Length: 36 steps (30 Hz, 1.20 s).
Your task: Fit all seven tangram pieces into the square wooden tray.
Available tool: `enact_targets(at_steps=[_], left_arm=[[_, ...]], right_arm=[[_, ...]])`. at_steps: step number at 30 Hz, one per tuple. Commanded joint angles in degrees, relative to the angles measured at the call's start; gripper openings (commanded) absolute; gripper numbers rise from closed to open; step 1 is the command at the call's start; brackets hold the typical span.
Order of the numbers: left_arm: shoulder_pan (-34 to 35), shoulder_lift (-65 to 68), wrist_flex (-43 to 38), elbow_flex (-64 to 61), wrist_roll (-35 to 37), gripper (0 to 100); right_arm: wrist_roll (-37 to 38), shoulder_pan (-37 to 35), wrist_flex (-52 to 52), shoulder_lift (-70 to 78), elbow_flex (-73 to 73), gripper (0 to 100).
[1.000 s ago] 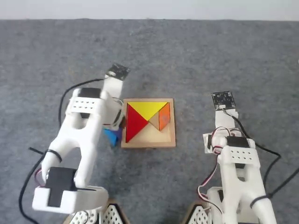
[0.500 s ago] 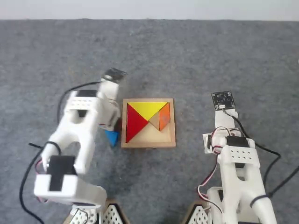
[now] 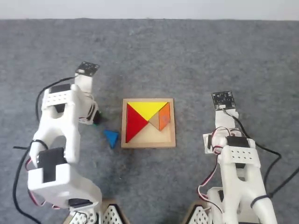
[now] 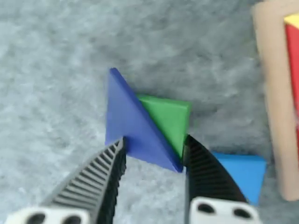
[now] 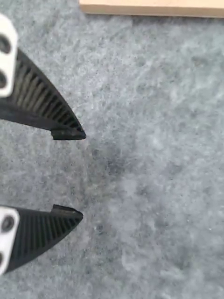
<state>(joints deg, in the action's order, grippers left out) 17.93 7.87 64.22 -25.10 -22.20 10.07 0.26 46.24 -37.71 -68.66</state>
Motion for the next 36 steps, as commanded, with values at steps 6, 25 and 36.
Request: enact_targets(at_steps=[6, 25, 36], left_arm=[[1.67, -1.93, 9.67, 14.29, -0.79, 19], [-1.67, 17.41, 7.74, 18.86, -2.55, 19], [1.93, 16.09, 9.76, 18.77, -6.68, 19]], right_arm=[[0.44, 0.84, -1.10, 0.13, 0.88, 24.1], [0.53, 0.84, -1.10, 0.13, 0.97, 24.1], [0.53, 0.57, -1.10, 0.13, 0.97, 24.1]])
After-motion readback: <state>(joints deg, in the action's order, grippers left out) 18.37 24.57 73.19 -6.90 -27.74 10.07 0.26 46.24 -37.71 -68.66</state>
